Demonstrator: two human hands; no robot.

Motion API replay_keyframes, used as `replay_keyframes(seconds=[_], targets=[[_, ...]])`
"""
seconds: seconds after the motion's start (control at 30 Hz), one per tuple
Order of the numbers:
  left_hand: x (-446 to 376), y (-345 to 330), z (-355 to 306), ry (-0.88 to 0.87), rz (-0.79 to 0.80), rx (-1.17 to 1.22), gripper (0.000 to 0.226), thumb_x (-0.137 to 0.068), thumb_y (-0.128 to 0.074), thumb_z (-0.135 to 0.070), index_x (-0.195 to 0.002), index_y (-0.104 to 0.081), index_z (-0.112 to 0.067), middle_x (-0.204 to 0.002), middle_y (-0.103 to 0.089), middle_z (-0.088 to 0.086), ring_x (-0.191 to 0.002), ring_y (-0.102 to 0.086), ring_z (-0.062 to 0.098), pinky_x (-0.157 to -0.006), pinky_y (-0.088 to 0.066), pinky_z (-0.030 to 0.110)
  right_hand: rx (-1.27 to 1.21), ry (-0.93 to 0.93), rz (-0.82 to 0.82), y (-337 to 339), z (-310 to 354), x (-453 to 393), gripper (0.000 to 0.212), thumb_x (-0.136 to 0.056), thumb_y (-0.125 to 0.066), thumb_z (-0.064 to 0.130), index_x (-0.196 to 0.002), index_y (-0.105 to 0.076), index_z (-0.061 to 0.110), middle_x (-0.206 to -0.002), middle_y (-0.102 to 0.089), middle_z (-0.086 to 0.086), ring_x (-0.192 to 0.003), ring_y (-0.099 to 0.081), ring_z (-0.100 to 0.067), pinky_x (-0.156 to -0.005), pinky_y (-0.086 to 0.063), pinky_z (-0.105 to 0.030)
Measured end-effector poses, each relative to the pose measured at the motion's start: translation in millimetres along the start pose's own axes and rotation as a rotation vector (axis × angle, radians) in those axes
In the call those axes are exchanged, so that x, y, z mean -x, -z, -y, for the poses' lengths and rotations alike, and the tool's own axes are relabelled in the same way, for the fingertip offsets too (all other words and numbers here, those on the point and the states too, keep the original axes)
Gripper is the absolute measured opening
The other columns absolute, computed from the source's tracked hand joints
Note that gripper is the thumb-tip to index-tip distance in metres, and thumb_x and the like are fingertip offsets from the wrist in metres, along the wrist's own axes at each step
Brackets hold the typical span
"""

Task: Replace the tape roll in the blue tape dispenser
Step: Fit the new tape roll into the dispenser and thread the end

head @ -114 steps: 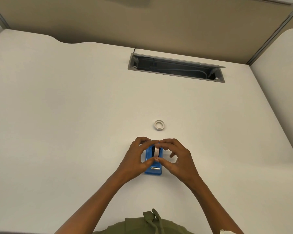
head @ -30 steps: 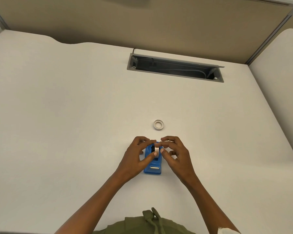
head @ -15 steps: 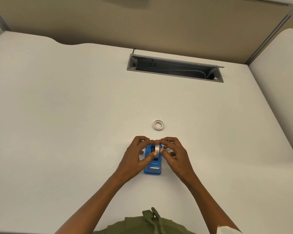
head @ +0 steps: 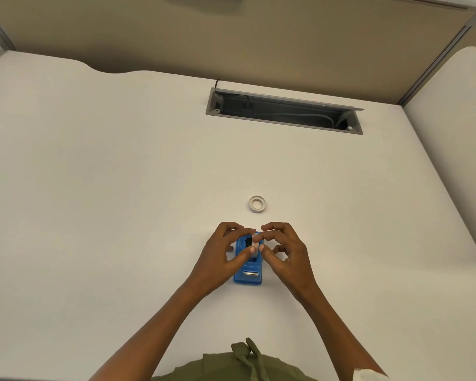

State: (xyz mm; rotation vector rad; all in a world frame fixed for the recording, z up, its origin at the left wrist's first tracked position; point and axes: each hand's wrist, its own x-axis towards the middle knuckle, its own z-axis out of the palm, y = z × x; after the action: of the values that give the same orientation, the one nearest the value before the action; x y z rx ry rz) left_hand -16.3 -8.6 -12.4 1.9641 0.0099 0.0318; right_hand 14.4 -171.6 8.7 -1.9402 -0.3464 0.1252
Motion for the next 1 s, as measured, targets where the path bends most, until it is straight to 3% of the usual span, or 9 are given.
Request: replay_keyframes(seconds=[0.2,0.47,0.67,0.83,1.0], targets=[[1.7,-0.4,0.4,0.019,-0.005,-0.004,0.039,-0.080,-0.061,-0.040,-0.117,-0.058,-0.028,-0.115,-0.050,-0.004,-0.105,-0.053,0.012,-0.083,-0.052,0.023,0.002,-0.023,0.020,-2.0,-4.5,-0.1,0.025,-0.078,-0.071,0.015,-0.098,-0.067,0.029,-0.107,-0.057,0.012,-0.093,-0.058,-0.007,-0.063,-0.050,-0.020],[1.6,-0.7,0.7,0.017,0.000,0.003,0.035,-0.082,-0.065,-0.031,-0.116,-0.054,-0.035,-0.114,-0.049,-0.005,-0.103,-0.052,0.007,-0.076,-0.048,0.010,-0.022,-0.045,0.020,-3.0,-4.3,-2.9,0.035,-0.077,-0.072,0.015,-0.091,-0.062,0.046,-0.105,-0.057,0.015,-0.092,-0.058,-0.001,-0.062,-0.050,-0.012],[1.9,-0.5,1.2,0.019,0.002,-0.011,0.039,-0.083,-0.065,-0.030,-0.121,-0.056,-0.027,-0.115,-0.049,-0.005,-0.105,-0.052,0.009,-0.078,-0.048,0.012,-0.060,-0.081,0.004,-3.1,-2.1,-6.2,0.032,-0.078,-0.070,0.010,-0.088,-0.064,0.040,-0.102,-0.062,0.005,-0.089,-0.059,-0.004,-0.062,-0.051,-0.016],[1.3,-1.0,1.3,0.027,0.000,-0.006,0.038,-0.082,-0.065,-0.028,-0.119,-0.057,-0.026,-0.114,-0.049,-0.005,-0.103,-0.052,0.008,-0.076,-0.048,0.010,-0.102,-0.120,-0.009,-3.8,-1.1,-9.4,0.033,-0.079,-0.070,0.010,-0.084,-0.064,0.042,-0.098,-0.065,0.006,-0.087,-0.060,-0.004,-0.064,-0.052,-0.020],[1.4,-1.1,1.3,0.032,0.001,-0.002,0.039,-0.082,-0.066,-0.027,-0.120,-0.056,-0.026,-0.115,-0.049,-0.004,-0.105,-0.052,0.010,-0.076,-0.047,0.007,-0.137,-0.178,-0.012,-3.9,-4.0,-11.3,0.021,-0.078,-0.070,0.011,-0.086,-0.068,0.030,-0.096,-0.068,0.006,-0.085,-0.060,-0.003,-0.066,-0.053,-0.018]])
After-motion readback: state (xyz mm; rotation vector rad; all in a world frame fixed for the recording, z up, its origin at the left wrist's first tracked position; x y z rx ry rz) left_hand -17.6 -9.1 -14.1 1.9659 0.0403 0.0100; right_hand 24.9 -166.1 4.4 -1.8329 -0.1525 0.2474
